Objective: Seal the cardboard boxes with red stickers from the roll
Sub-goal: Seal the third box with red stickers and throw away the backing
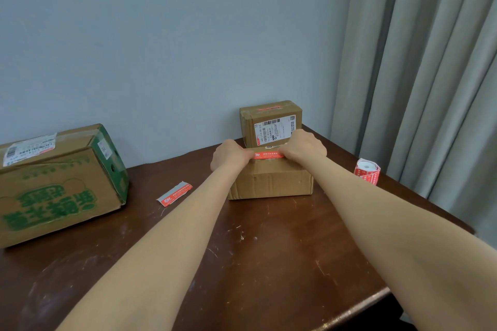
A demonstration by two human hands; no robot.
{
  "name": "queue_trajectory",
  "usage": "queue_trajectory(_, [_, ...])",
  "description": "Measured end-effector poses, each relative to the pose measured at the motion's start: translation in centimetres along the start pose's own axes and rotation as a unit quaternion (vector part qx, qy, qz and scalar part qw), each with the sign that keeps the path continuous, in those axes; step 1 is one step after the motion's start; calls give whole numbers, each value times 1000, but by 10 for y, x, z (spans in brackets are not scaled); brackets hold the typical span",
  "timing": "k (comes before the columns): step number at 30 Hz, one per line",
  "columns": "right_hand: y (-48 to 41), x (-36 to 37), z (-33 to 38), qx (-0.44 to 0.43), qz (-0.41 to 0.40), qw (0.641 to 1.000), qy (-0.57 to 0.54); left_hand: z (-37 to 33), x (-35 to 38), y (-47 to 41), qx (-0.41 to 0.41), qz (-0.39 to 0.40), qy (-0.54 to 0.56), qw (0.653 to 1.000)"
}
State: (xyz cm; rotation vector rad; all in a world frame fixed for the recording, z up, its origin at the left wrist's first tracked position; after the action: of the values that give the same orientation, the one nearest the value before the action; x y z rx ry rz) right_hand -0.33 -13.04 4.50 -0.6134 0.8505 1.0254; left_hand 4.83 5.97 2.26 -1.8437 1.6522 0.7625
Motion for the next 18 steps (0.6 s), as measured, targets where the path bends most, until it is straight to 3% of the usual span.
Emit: queue_trajectory(18, [-1, 4, 1, 1, -11, 999, 39, -5, 2, 1, 3, 4, -88, 996])
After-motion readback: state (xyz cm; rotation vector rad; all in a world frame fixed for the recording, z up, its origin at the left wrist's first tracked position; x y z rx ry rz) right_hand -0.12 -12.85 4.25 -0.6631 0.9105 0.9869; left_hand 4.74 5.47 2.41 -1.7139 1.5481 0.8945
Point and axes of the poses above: each hand's wrist, its own y-axis away from the middle knuckle, its own x-axis out of the palm, z = x × y, the point moved 8 cm from there along -y, towards the middle knuckle, and after that the axes turned 1 degree about -z, right-handed, at the moved point
